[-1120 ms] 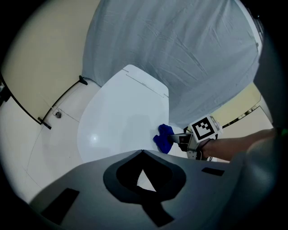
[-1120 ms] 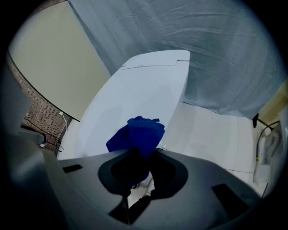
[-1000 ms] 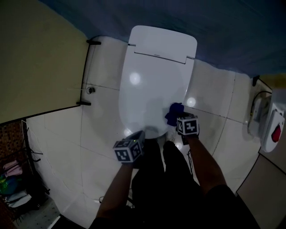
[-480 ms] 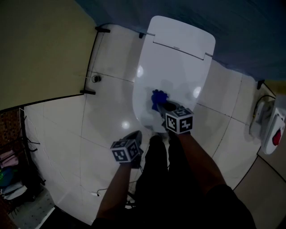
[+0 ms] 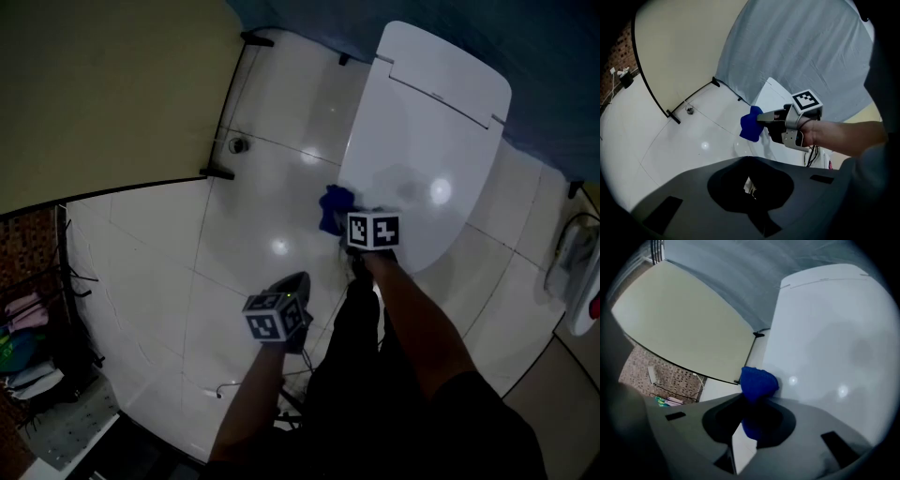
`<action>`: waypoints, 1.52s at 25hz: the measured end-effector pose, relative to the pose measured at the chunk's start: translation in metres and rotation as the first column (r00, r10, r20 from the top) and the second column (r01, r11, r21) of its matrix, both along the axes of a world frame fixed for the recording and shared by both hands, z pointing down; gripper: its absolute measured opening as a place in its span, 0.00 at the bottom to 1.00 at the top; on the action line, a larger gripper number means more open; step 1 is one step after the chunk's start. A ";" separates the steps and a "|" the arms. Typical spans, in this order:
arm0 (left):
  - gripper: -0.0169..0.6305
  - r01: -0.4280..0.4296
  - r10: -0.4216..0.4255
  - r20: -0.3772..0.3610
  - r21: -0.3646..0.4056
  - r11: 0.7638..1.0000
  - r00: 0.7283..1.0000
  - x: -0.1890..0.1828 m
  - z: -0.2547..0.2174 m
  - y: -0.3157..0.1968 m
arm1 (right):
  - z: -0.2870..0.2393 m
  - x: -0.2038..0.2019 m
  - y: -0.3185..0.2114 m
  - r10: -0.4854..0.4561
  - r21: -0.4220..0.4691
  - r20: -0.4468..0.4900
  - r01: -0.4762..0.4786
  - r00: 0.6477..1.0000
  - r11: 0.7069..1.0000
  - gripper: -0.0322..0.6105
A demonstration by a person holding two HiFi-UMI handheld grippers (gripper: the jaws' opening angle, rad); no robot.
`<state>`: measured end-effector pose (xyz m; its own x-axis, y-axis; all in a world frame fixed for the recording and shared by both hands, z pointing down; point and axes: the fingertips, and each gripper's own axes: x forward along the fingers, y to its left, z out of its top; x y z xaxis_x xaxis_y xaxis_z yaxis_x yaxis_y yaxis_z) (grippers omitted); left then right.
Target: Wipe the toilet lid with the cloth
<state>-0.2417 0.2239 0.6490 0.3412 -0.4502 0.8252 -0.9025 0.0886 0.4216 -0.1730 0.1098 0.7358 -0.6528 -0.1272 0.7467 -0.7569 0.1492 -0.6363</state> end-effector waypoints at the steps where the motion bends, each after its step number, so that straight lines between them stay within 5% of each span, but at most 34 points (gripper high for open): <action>1: 0.01 -0.001 0.001 -0.002 -0.009 1.000 1.000 -0.002 0.001 0.001 | 0.008 0.006 0.003 0.004 -0.019 -0.026 -0.004 1.000 1.000 0.15; 15: 0.01 -0.119 0.118 -0.039 -0.021 0.993 0.992 0.045 0.007 -0.011 | 0.021 0.118 0.040 0.050 0.006 -0.162 -0.049 0.986 0.999 0.15; 23: 0.01 -0.228 0.227 -0.041 -0.013 0.974 0.973 0.088 0.009 -0.010 | 0.023 0.205 0.079 0.026 0.059 -0.308 -0.008 0.951 0.998 0.15; 29: 0.01 -0.281 0.279 -0.061 -0.022 0.959 0.958 0.116 0.006 -0.007 | 0.023 0.261 0.100 0.088 0.070 -0.363 -0.068 0.928 0.995 0.15; 38: 0.01 -0.279 0.277 -0.068 -0.021 0.960 0.959 0.122 0.003 -0.004 | 0.020 0.283 0.107 0.141 0.075 -0.409 -0.121 0.901 0.990 0.15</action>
<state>-0.1196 0.2199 0.6518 0.5016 -0.3060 0.8092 -0.8647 -0.1484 0.4799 0.1103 0.2167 0.7555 -0.2626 -0.2317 0.9367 -0.9648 0.0526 -0.2575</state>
